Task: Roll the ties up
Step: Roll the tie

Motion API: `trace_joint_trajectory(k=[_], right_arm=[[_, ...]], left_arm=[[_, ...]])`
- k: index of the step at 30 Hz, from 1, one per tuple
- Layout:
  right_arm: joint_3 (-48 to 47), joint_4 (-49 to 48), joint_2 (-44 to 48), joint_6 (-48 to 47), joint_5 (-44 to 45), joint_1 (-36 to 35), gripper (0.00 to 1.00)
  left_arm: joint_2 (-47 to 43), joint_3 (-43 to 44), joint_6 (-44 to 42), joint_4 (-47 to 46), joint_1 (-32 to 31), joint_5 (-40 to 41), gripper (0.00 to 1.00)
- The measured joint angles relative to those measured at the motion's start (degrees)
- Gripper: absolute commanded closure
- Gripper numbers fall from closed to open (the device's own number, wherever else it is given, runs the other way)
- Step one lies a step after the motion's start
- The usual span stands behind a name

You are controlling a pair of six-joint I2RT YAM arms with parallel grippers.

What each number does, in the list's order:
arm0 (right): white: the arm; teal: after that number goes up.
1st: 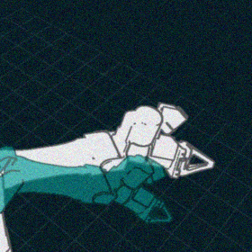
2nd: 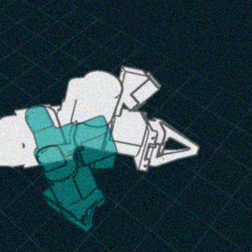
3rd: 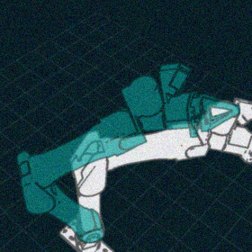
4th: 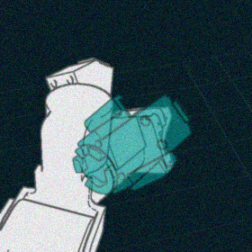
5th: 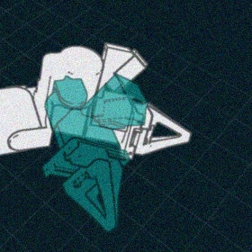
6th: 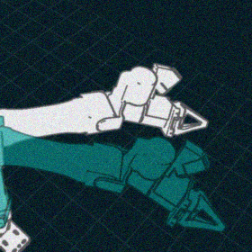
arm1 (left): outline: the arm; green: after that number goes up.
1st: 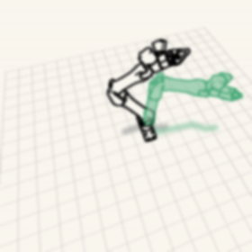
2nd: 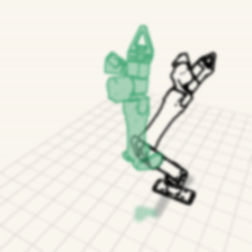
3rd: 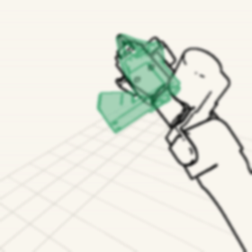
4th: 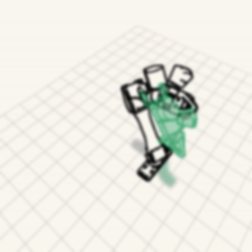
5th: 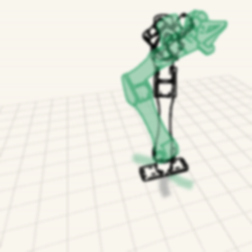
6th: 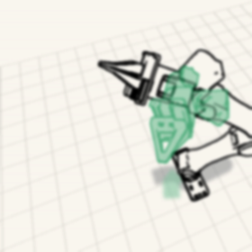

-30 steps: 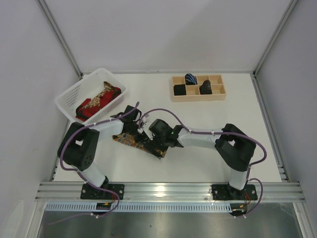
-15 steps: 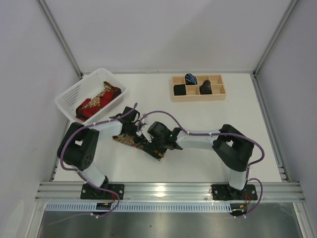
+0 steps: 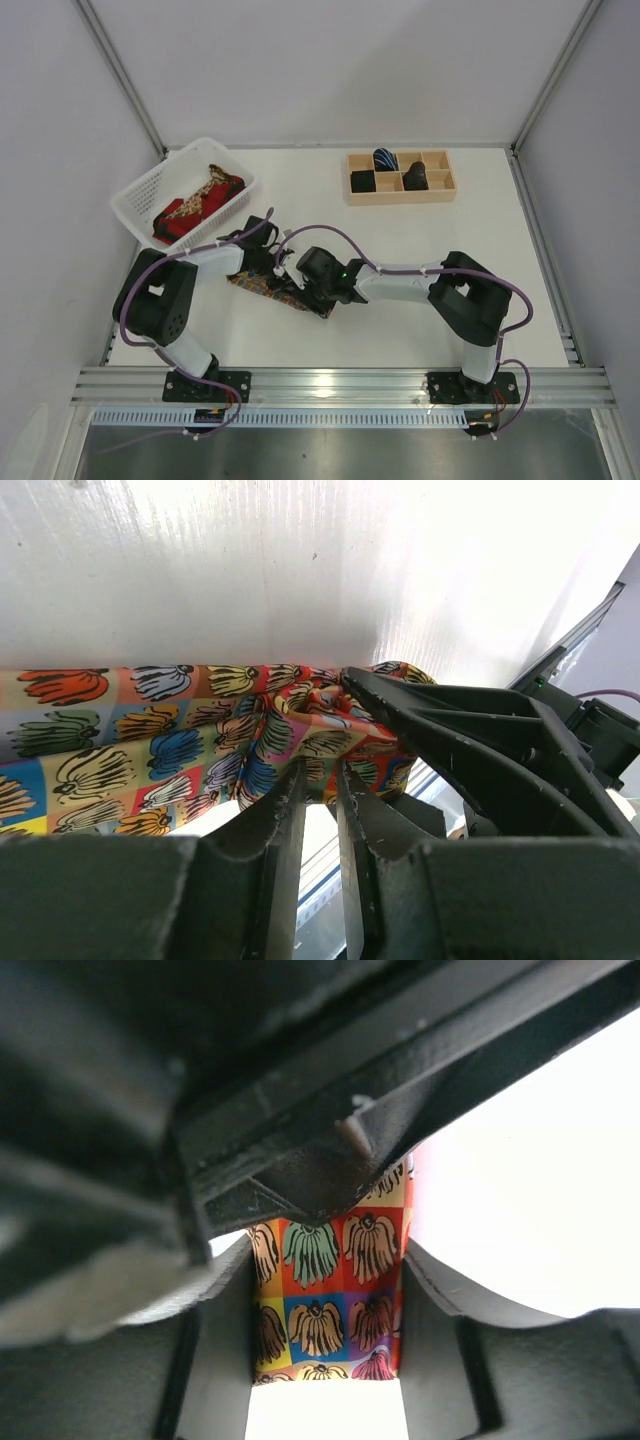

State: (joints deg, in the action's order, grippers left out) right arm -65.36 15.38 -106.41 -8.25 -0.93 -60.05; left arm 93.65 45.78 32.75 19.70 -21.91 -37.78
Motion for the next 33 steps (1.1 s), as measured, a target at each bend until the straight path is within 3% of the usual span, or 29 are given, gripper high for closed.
trace_joint_trajectory(k=[6,8,9,15,18,29,32,33], right_arm=[[0.0,-0.07,0.0,0.0,0.07,0.04,0.59],[0.0,-0.07,0.0,0.0,0.04,0.13,0.43],[0.0,-0.07,0.0,0.11,0.02,0.2,0.3],[0.31,1.4,0.7,1.33,-1.81,2.6,0.07],[1.16,3.67,2.84,2.32,-3.67,5.18,0.04],[1.6,5.79,18.38,6.23,-16.92,17.4,0.07],[1.33,5.97,19.63,8.26,-19.56,20.15,0.22],[1.16,6.25,19.47,9.18,-20.63,21.14,0.46]], left_arm=[[-0.63,-0.13,-0.02,0.02,0.24,0.07,0.75],[-0.76,-0.13,0.0,-0.02,0.28,0.07,0.75],[-0.76,-0.15,0.0,0.0,0.33,0.07,0.75],[-0.94,-0.31,0.0,0.07,0.48,0.0,0.75],[-1.46,-0.31,-0.02,0.04,0.61,-0.11,0.75],[-1.73,-0.31,0.0,0.02,0.63,-0.28,0.76],[-1.73,-0.31,0.02,-0.13,0.63,-0.57,0.77],[-1.73,-0.31,0.07,-0.26,0.63,-0.81,0.77]])
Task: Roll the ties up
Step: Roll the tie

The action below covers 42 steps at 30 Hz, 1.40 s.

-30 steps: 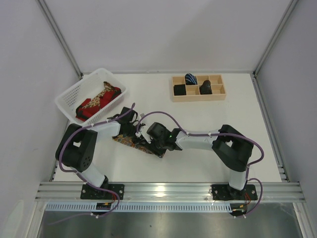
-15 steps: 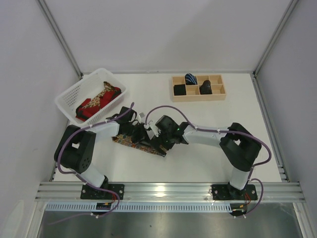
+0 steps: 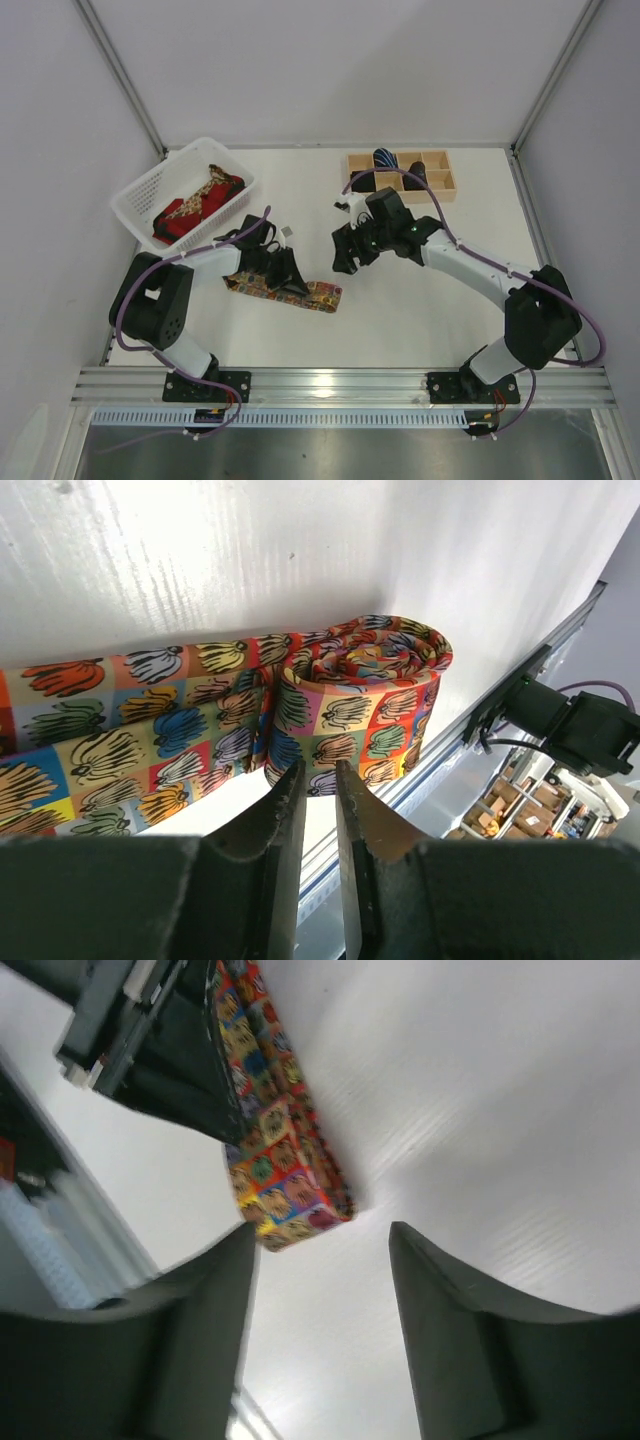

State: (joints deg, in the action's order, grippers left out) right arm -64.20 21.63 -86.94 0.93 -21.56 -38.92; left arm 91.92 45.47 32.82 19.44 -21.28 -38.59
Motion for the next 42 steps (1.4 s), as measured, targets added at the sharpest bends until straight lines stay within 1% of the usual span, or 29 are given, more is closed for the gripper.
trace_joint_trajectory(k=[1,2,3,4,6,9,12,18,24,35,42], right_arm=[[-0.13,0.26,-0.35,0.79,-1.18,1.2,0.58],[-0.22,0.5,-0.96,2.58,-2.8,2.69,0.63],[-0.28,0.63,-1.86,4.39,-4.2,4.09,0.74],[-0.35,0.61,-2.71,5.77,-5.14,5.09,0.78],[-0.92,0.81,-5.79,9.05,-7.98,7.43,0.83],[-3.69,2.08,-13.03,11.93,-11.96,10.27,0.89],[-8.48,4.2,-21.07,12.28,-16.85,11.3,1.0],[-14.16,6.21,-31.52,11.56,-26.67,11.56,1.0],[-14.47,7.04,-34.32,10.88,-33.09,11.56,1.0],[-15.39,7.63,-36.17,10.1,-35.36,10.95,1.0],[-16.06,8.24,-37.48,9.27,-36.2,8.66,1.0]], left_arm=[[0.0,0.0,0.09,-0.15,0.02,-0.26,0.77],[0.0,0.0,0.15,-0.26,0.02,-0.55,0.77],[0.0,0.0,0.15,-0.42,0.04,-0.7,0.77],[0.0,0.0,0.15,-0.5,0.04,-0.74,0.77],[0.0,0.0,0.17,-0.7,0.04,-0.9,0.78],[0.0,0.0,0.17,-0.79,0.04,-1.07,0.78],[-0.13,0.0,0.17,-0.79,0.04,-1.09,0.78],[-1.66,-0.63,0.35,-1.01,0.04,-1.09,0.78],[-2.78,-1.07,0.81,-1.31,0.04,-1.14,0.78],[-2.78,-1.11,1.29,-1.57,0.04,-1.27,0.78],[-2.78,-1.11,1.29,-1.6,0.04,-1.27,0.78]])
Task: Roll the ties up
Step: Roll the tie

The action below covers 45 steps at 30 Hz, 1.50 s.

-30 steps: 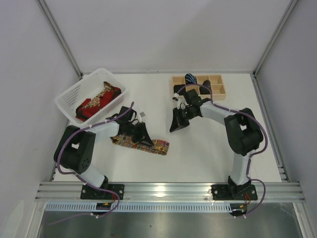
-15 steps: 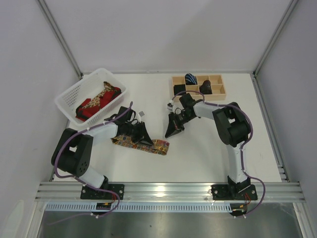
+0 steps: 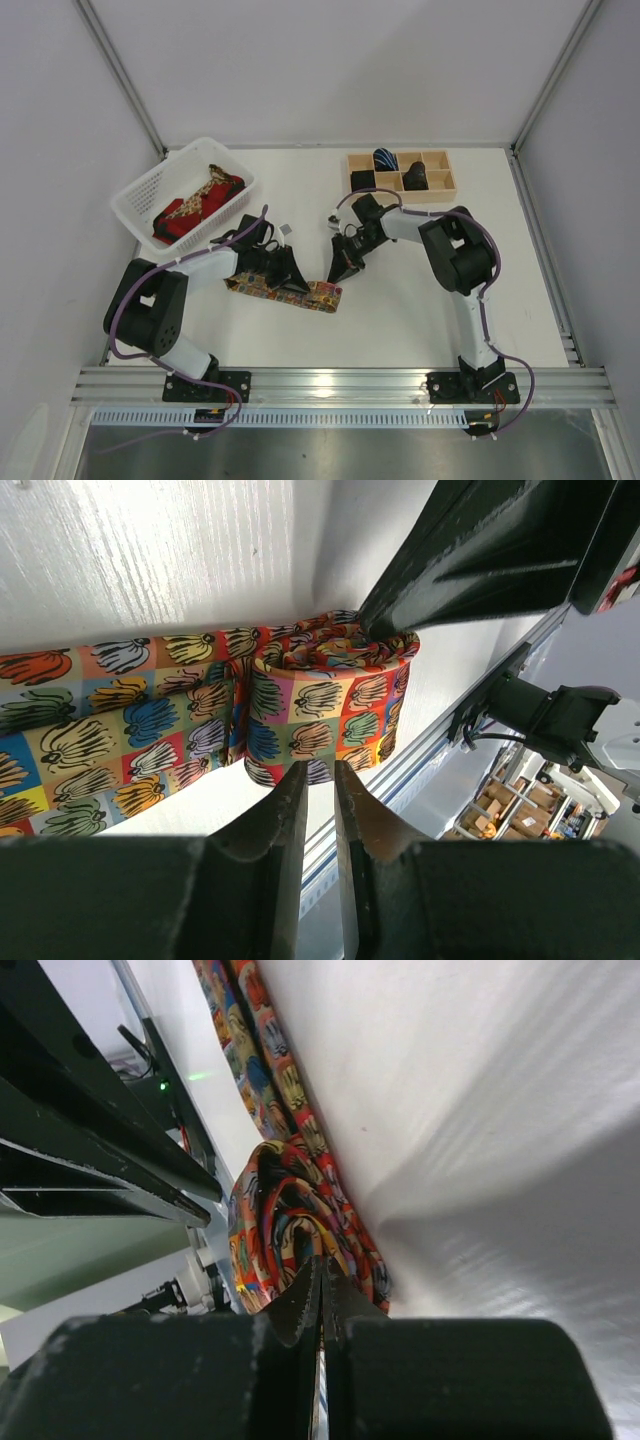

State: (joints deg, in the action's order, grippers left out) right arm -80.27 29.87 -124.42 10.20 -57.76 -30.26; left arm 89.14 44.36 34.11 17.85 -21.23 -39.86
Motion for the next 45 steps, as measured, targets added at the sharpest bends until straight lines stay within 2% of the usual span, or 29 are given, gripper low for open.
trace_joint_trajectory(k=[9,20,34,38,42,45], right_arm=[[-0.13,1.33,0.0,-1.25,-1.53,-2.34,1.0],[-2.38,1.46,-0.2,-0.85,-1.03,-0.26,1.0],[-0.74,2.78,-0.7,-1.84,0.31,-5.66,1.0],[-0.74,1.16,-0.42,0.52,4.85,-3.5,1.0],[-0.74,1.05,1.97,3.19,13.03,-0.96,1.0],[0.07,1.31,6.05,4.87,20.39,0.46,1.0]], left_arm=[[0.0,0.0,-0.02,-0.15,0.0,-0.02,0.78],[0.0,0.0,-0.02,-0.17,0.0,-0.02,0.78],[0.0,-0.02,-0.02,-0.17,0.0,-0.02,0.78],[0.0,-0.02,-0.07,-0.07,0.0,-0.02,0.78],[-0.11,-0.13,-0.15,0.42,0.0,0.13,0.8],[-0.87,-0.39,-0.55,1.84,0.0,1.4,0.87]])
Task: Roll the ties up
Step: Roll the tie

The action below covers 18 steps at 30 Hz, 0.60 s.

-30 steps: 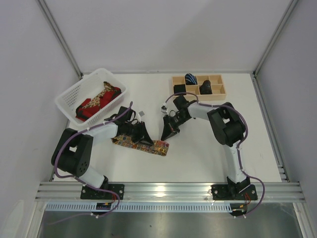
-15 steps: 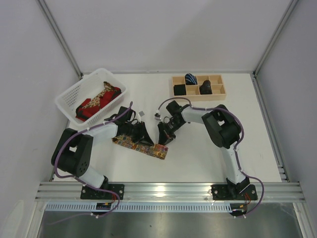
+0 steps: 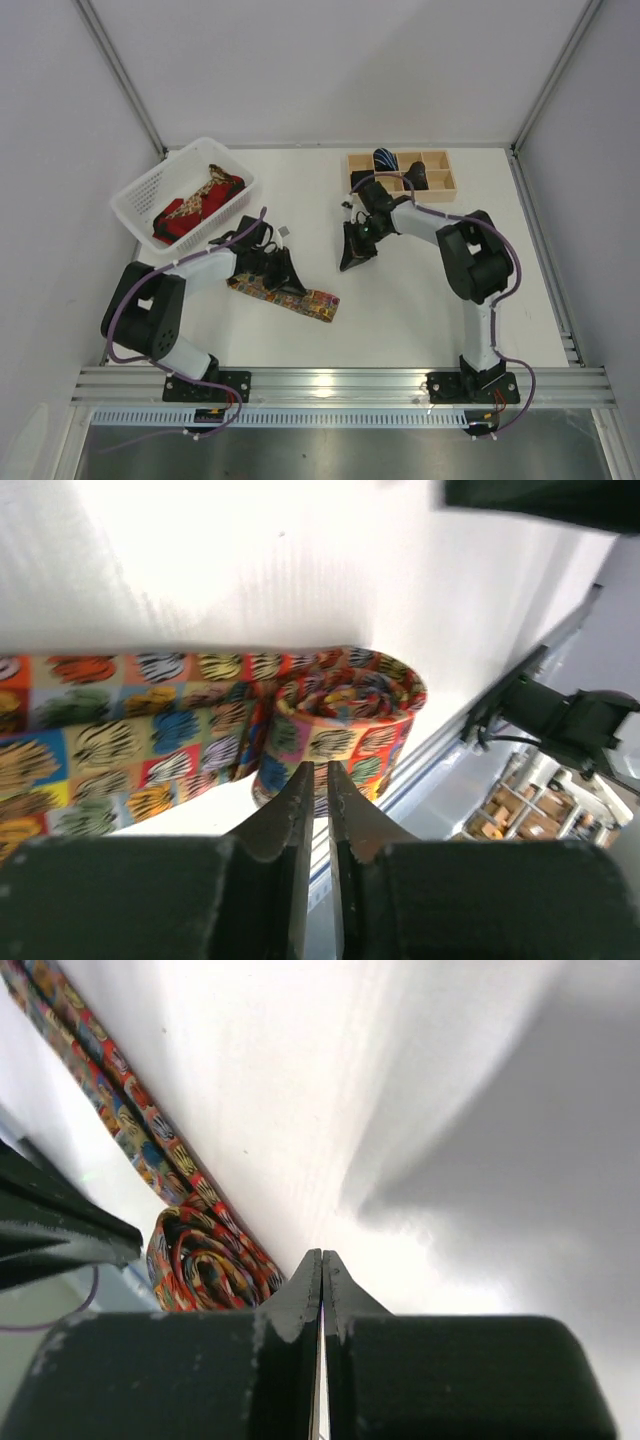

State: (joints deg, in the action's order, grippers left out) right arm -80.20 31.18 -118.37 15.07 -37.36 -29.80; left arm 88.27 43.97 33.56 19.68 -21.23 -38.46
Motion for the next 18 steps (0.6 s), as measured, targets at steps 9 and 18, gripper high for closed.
trace_joint_trajectory(k=[9,18], right_arm=[[11.26,1.4,17.64,4.79,13.92,-0.11,1.0],[22.08,0.92,28.26,10.27,17.2,-4.92,1.0]], left_arm=[[-2.56,0.28,-3.26,8.87,0.04,13.38,0.92],[0.57,-1.46,-2.36,7.72,-0.31,15.91,0.94]])
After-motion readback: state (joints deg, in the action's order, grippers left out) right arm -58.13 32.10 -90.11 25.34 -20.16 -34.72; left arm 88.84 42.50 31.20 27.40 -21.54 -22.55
